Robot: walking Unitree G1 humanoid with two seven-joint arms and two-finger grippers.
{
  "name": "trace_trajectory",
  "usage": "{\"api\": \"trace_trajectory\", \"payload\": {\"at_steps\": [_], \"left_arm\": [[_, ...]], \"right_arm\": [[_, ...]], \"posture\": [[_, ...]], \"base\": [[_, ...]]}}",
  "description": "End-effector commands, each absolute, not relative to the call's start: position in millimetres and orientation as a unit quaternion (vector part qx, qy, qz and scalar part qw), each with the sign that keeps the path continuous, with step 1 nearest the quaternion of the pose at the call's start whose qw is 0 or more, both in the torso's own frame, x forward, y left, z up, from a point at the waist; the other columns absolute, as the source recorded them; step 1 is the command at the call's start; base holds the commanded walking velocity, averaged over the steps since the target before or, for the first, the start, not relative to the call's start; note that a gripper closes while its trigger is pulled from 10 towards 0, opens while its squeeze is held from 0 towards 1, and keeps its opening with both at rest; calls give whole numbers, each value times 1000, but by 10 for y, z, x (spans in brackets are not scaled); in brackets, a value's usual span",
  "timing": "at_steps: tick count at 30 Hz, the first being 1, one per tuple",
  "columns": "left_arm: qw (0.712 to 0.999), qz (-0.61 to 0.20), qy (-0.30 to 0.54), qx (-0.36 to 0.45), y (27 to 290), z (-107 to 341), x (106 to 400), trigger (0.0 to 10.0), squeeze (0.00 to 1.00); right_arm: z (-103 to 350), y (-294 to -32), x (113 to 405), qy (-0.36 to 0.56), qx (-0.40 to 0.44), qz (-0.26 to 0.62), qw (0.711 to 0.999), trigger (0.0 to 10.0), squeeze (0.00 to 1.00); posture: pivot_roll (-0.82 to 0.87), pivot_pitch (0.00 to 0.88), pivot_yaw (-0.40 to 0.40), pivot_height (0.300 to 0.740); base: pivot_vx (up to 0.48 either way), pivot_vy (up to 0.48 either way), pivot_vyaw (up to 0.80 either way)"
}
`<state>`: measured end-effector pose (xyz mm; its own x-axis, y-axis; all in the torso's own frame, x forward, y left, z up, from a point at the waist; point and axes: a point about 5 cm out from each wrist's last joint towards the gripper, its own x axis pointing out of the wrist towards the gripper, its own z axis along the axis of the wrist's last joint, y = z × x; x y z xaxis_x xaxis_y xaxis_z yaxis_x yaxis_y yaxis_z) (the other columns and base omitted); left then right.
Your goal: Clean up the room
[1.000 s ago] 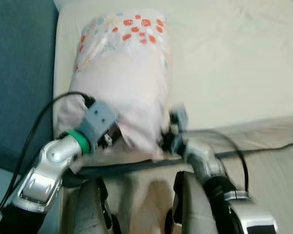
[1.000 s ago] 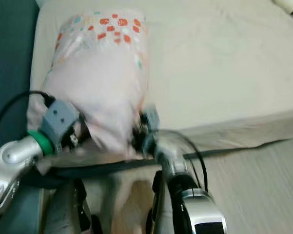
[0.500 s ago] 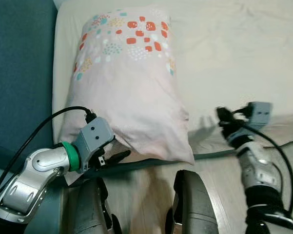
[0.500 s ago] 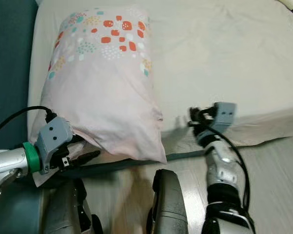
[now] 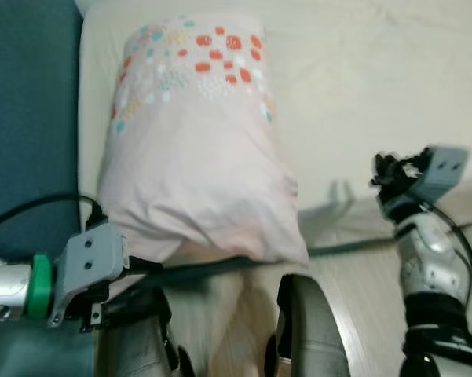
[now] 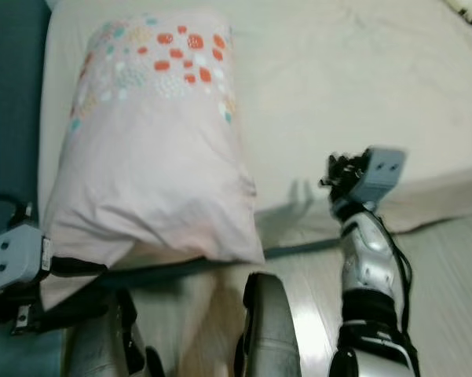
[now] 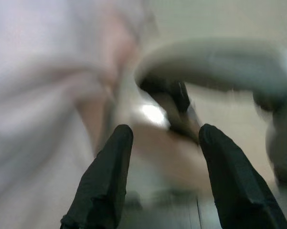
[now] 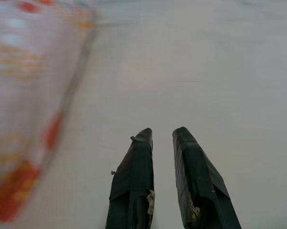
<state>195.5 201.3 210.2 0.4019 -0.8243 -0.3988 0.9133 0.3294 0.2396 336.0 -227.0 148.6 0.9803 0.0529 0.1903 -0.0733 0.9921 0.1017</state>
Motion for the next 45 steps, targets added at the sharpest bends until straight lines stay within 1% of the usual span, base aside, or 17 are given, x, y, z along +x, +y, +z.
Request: {"api": "trace_trajectory", "payload": {"at_steps": [1,2,3,4,5,6,7,11,13,15,16,17,20,24,33,36,45], "left_arm": [[835,-511,50,196,1920,2266,2015,10000,0],[876,-453,-18,165,1812,2395,2196,10000,0],[893,-422,-47,147,1755,2448,2290,10000,0],[893,-422,-47,147,1755,2448,2290,10000,0],[915,-373,-85,130,1687,2520,2417,10000,0],[947,-272,-140,95,1562,2620,2635,10000,0],[956,-239,-151,83,1525,2640,2697,10000,0],[960,-224,-153,75,1529,2644,2713,10000,0],[976,-91,-151,125,1533,2495,2894,10000,0],[978,-8,-147,151,1568,2387,2965,10000,0],[978,-8,-147,151,1568,2387,2965,10000,0],[980,14,-138,145,1598,2365,2975,10000,0],[987,76,-111,90,1690,2303,3033,10000,0],[986,95,-111,76,1691,2304,3083,10000,0],[984,59,-138,98,1522,2320,3153,10000,0],[983,56,-139,102,1513,2321,3155,10000,0],[983,42,-138,109,1448,2277,3197,10000,0]], "right_arm": [[1567,-2109,3343,-124,42,68,989,10000,0],[1670,-1953,3348,-151,41,94,983,10000,0],[1718,-1889,3350,-162,44,103,980,10000,0],[1718,-1889,3350,-162,44,103,980,10000,0],[1783,-1791,3349,-175,44,119,976,10000,0],[1900,-1614,3333,-197,55,148,968,10000,0],[1933,-1565,3328,-202,63,155,965,10000,0],[1955,-1536,3315,-202,71,157,964,10000,0],[1973,-1435,3322,-206,70,163,962,10000,0],[1970,-1409,3333,-208,71,157,963,10000,0],[1970,-1409,3333,-208,71,157,963,10000,0],[1965,-1415,3331,-209,73,153,963,10000,0],[1931,-1538,3360,-205,70,101,971,10000,0],[1914,-1600,3373,-196,53,80,976,10000,0],[1910,-1674,3381,-195,40,75,977,10000,0],[1908,-1688,3385,-195,39,73,977,10000,0],[1914,-1704,3418,-194,33,70,978,10000,0]], "posture": [[62,157,20,518],[51,144,11,518],[51,144,11,518],[51,144,11,518],[45,135,6,518],[41,113,1,518],[41,113,1,518],[41,113,1,518],[48,78,-14,518],[51,66,-17,518],[51,66,-17,518],[51,66,-17,518],[54,37,-23,533],[53,35,-21,548],[32,16,-18,588],[32,16,-18,593],[29,18,-18,638]], "base": [[0,0,0],[0,0,0],[0,0,0],[0,0,0],[0,0,0],[0,0,0],[0,0,0],[0,0,0],[0,0,0],[0,0,0],[0,0,0],[0,0,0],[0,0,0],[0,0,0],[0,0,0],[0,0,0],[0,0,0]]}}
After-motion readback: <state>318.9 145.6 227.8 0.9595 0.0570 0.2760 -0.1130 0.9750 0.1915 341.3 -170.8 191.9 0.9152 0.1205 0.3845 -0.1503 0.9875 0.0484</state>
